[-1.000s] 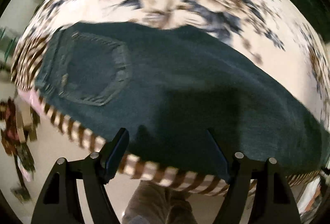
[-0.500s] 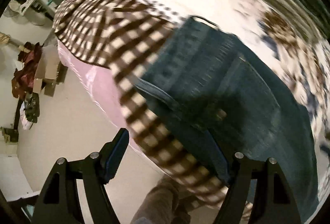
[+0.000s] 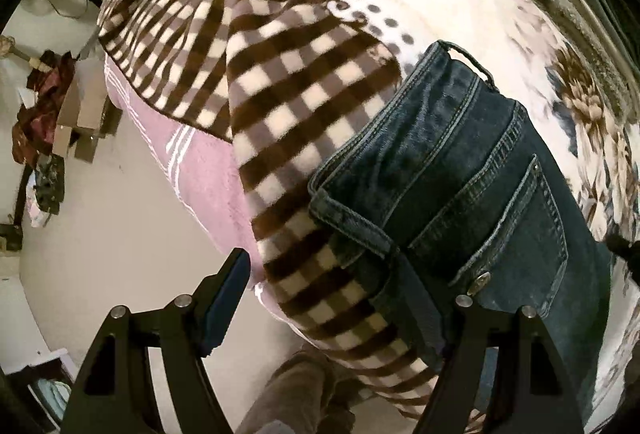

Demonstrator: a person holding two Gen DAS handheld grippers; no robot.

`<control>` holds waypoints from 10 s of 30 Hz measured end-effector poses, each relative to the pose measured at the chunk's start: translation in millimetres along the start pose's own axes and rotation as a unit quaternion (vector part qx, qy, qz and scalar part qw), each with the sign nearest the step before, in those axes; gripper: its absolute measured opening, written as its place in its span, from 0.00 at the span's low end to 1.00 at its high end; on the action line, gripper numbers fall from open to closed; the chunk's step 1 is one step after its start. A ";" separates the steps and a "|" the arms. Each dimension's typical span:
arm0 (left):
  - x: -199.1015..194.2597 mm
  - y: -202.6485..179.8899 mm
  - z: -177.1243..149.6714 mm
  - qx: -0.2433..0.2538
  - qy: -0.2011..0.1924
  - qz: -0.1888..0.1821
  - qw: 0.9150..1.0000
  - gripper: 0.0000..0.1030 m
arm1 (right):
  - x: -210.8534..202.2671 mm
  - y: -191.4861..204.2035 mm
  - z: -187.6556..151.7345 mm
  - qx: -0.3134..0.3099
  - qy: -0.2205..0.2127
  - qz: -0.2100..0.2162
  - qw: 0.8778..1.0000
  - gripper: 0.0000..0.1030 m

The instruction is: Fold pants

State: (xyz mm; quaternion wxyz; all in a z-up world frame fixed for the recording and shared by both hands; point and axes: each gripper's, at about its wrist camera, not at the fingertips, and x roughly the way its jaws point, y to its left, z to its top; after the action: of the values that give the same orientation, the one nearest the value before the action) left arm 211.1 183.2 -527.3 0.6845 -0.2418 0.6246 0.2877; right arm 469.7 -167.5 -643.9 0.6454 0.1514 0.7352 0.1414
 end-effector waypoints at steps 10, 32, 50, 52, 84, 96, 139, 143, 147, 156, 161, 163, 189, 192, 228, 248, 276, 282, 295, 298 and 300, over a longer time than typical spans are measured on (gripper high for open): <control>6.6 0.0 -0.4 0.012 0.005 0.007 1.000 0.72 | -11.2 -17.8 -43.1 -0.011 0.028 0.012 0.999 0.54; -48.8 -219.0 -143.4 0.273 -0.018 -0.076 0.959 0.72 | -236.2 -478.5 -409.0 0.562 -0.327 -0.014 0.760 0.54; -60.4 -332.3 -244.5 0.390 -0.033 -0.097 0.915 0.72 | -242.9 -515.1 -371.7 0.503 -0.365 -0.135 0.771 0.05; -58.3 -329.2 -247.5 0.391 -0.029 -0.093 0.915 0.72 | -245.1 -514.9 -380.9 0.510 -0.357 -0.148 0.769 0.05; -13.2 -326.4 -234.7 0.354 0.013 -0.134 0.925 1.00 | -210.1 -475.1 -351.0 0.430 -0.449 0.140 0.770 0.08; -86.6 -186.6 -130.7 0.269 -0.037 -0.172 0.947 1.00 | -270.8 -199.2 -293.9 0.229 -0.459 0.097 0.853 0.08; -2.7 -226.3 -85.4 0.382 -0.070 -0.137 0.911 0.05 | -73.6 -225.1 -215.1 0.192 -0.191 -0.050 0.961 0.20; -10.2 -235.5 -78.1 0.370 -0.085 -0.151 0.913 0.04 | -87.6 -240.1 -232.8 0.234 -0.221 -0.052 0.945 0.12; -0.8 -235.2 -64.9 0.352 -0.070 -0.151 0.921 0.05 | -88.8 -247.4 -237.7 0.247 -0.220 -0.053 0.942 0.12; -49.5 -107.8 -48.4 0.162 -0.061 -0.260 0.950 0.95 | -118.7 -195.9 -237.2 0.211 -0.212 -0.029 0.954 0.59; -40.9 -10.3 -50.8 -0.002 -0.076 -0.247 0.966 0.95 | -96.7 -130.9 -242.0 0.176 -0.201 -0.004 0.964 0.59; -22.8 23.1 -47.9 -0.075 -0.071 -0.243 0.965 0.94 | -74.9 -109.6 -238.7 0.165 -0.177 -0.001 0.970 0.59; -31.6 25.5 -22.0 -0.093 -0.150 -0.303 0.937 0.19 | 0.6 -45.1 -203.0 0.132 -0.117 -0.013 0.984 0.59; -59.9 16.6 -34.8 -0.067 -0.177 -0.296 0.936 0.18 | -4.8 -50.0 -208.7 0.126 -0.118 -0.003 0.985 0.59; -83.1 -190.1 -145.4 0.280 -0.093 -0.157 0.942 0.91 | -56.9 -203.2 -201.9 0.167 -0.099 0.145 0.970 0.76; -46.8 -245.7 -108.2 0.227 -0.020 -0.222 0.948 0.91 | -180.3 -301.5 -271.5 0.185 -0.186 0.014 0.965 0.11; -13.6 -251.2 -132.5 0.220 0.097 -0.347 0.907 0.91 | -137.8 -356.2 -330.0 0.311 -0.199 0.150 0.917 0.78; 17.0 -244.7 -174.2 0.234 0.110 -0.289 0.922 0.91 | -95.9 -344.2 -351.5 0.366 -0.176 0.220 0.887 0.79; 42.1 -246.1 -173.6 0.221 0.129 -0.309 0.916 0.93 | -63.4 -324.0 -305.2 0.322 -0.208 0.285 0.878 0.82; 43.7 -241.5 -175.6 0.228 0.127 -0.308 0.915 0.94 | -60.6 -330.8 -311.5 0.326 -0.211 0.284 0.877 0.81; 43.4 -242.0 -174.9 0.226 0.128 -0.308 0.915 0.94 | -69.3 -326.3 -310.4 0.319 -0.220 0.289 0.876 0.81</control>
State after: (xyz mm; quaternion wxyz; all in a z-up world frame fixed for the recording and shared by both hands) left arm 256.5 -107.2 -595.3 0.6901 -0.2957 0.6496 -0.1197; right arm 157.2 -497.7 -673.3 0.6375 0.5815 0.5036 0.0425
